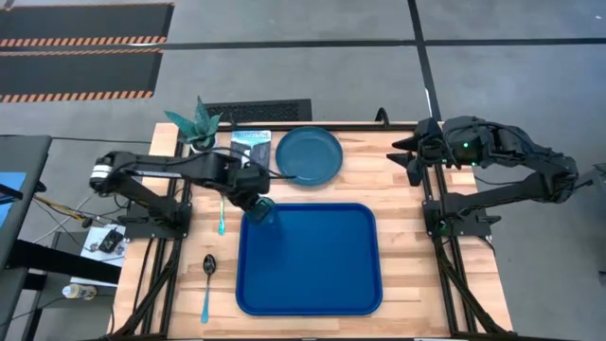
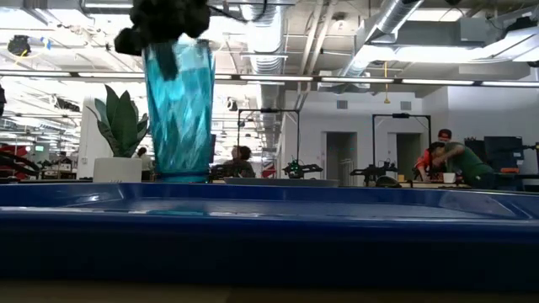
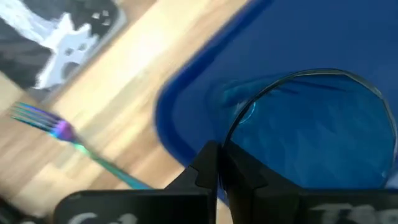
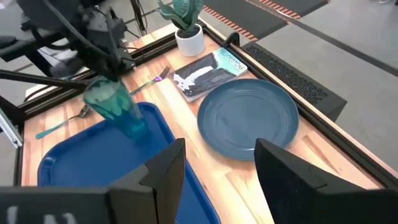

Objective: Pick and place plate/cup/fork/spoon on tray
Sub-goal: Put the blue cup on the top right of the blue tray

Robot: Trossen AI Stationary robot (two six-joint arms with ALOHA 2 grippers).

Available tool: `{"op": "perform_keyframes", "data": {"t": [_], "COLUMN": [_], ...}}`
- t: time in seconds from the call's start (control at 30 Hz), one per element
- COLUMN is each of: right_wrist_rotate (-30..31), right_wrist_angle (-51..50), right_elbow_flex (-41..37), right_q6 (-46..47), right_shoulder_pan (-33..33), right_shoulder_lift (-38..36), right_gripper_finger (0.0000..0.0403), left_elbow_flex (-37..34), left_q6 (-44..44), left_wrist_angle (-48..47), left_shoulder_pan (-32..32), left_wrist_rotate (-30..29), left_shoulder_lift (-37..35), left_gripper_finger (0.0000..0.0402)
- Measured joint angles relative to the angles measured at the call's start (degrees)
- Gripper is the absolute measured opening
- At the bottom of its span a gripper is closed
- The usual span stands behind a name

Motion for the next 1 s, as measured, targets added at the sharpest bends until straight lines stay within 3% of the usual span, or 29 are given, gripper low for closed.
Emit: {"op": "perform_keyframes", "data": {"t": [0.2, 0.5, 0.7, 1.0], "right_wrist_rotate": [0.0, 0.0, 0.0, 0.0], "right_wrist_angle": [-0.6, -2.8, -3.9, -4.4], "right_elbow_flex": [0.0, 0.0, 0.0, 0.0], "right_q6": [0.1, 0.9, 1.4, 1.4], "right_shoulder_pan": [0.0, 0.0, 0.0, 0.0], "right_shoulder_lift": [0.0, 0.0, 0.0, 0.0], "right_gripper_finger": [0.0214, 0.0214, 0.0214, 0.0214], "left_elbow_flex": [6.2, 28.7, 41.0, 50.0], "left_q6": [4.5, 18.4, 22.4, 23.2], "left_wrist_angle": [2.2, 0.8, -0.1, -0.9], "left_shoulder_pan": [2.9, 4.8, 4.8, 3.9], "left_wrist_rotate": [2.5, 3.9, 4.0, 6.3], "left_shoulder_lift": [6.2, 25.2, 35.1, 44.0], "left_gripper_finger": [0.0000, 0.0000, 0.0000, 0.0000]}}
